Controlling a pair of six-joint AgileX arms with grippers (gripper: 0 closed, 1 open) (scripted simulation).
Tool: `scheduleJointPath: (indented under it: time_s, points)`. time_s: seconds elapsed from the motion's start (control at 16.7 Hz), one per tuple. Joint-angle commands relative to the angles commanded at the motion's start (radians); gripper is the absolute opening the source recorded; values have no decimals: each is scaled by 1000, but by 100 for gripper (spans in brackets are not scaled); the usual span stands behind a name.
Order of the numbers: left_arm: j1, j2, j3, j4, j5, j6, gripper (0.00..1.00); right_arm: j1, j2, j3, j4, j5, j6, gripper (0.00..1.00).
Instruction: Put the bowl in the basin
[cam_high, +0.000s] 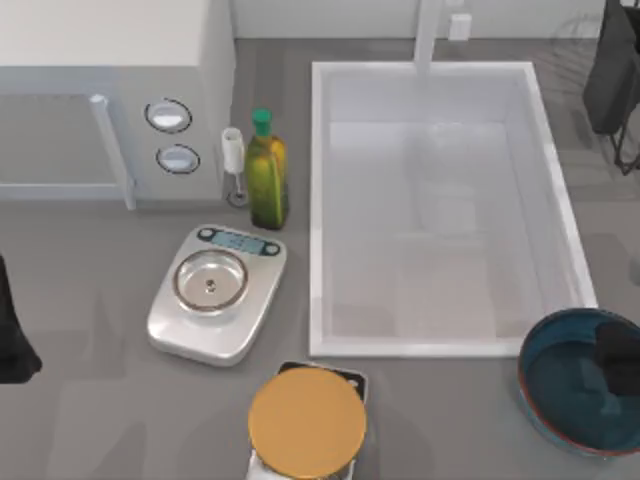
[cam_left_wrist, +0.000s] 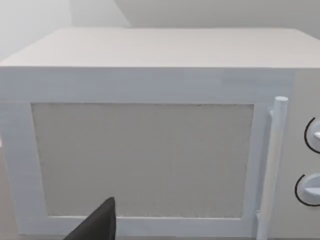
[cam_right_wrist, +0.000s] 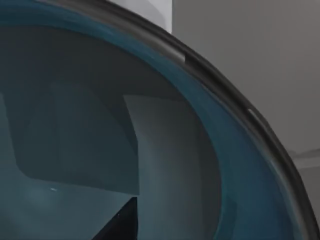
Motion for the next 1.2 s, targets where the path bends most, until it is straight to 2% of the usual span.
scheduleJointPath:
  time_s: [0.54,1.2]
  points:
    - [0,0,0,0,0,0,100,0,0,0,0,0,0,2]
    - [0,0,0,0,0,0,100,10,-4,12,-15,-7,-3,0]
